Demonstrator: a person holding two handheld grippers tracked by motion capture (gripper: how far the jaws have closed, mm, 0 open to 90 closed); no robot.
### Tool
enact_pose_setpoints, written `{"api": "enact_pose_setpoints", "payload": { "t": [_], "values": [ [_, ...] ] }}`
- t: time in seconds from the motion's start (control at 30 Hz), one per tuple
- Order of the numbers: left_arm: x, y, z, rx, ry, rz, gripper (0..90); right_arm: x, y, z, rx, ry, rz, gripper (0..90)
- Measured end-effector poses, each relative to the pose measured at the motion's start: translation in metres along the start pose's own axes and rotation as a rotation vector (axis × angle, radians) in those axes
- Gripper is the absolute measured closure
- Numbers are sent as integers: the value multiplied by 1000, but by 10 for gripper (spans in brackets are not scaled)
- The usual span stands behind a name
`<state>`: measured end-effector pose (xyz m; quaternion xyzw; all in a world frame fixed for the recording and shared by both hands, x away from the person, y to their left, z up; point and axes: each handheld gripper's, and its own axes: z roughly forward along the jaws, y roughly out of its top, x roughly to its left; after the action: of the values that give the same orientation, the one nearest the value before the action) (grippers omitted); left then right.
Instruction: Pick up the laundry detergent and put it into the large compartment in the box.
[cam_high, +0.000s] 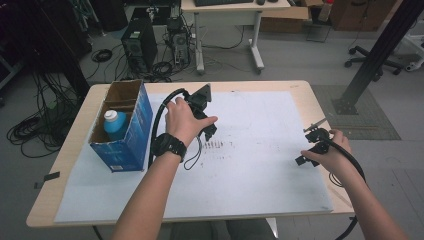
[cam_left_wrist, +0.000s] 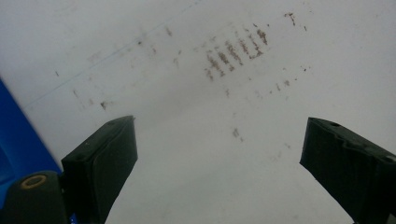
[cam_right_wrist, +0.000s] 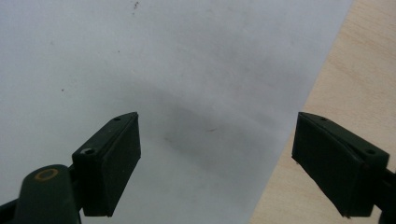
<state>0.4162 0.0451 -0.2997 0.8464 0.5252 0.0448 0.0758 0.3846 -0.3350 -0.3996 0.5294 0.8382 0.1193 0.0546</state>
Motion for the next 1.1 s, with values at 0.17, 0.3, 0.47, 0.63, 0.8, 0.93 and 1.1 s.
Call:
{"api": "enact_pose_setpoints", "payload": {
  "t": [0.17, 0.3, 0.47, 0.63, 0.8, 0.93, 1.1],
  "values": [
    [-1, 0, 2, 1, -3, 2, 110, 1, 0, 1, 4, 0, -1, 157],
    [-1, 0, 2, 3, -6, 2, 110, 0, -1, 1, 4, -2, 1, 157],
    [-3, 0, 3, 3, -8, 4, 110, 0, -1, 0, 3, -3, 2, 157],
    [-4, 0, 3, 4, -8, 5, 110, 0, -2, -1, 2, -4, 4, 157],
    [-3, -1, 2, 5, -13, 5, 110, -1, -3, -3, 0, -5, 6, 157],
    [-3, -1, 2, 5, -14, 3, 110, -1, -3, -4, 2, -6, 6, 157],
    [-3, -2, 1, 6, -15, 3, 110, -1, -3, -3, 2, -6, 3, 157]
  ]
}}
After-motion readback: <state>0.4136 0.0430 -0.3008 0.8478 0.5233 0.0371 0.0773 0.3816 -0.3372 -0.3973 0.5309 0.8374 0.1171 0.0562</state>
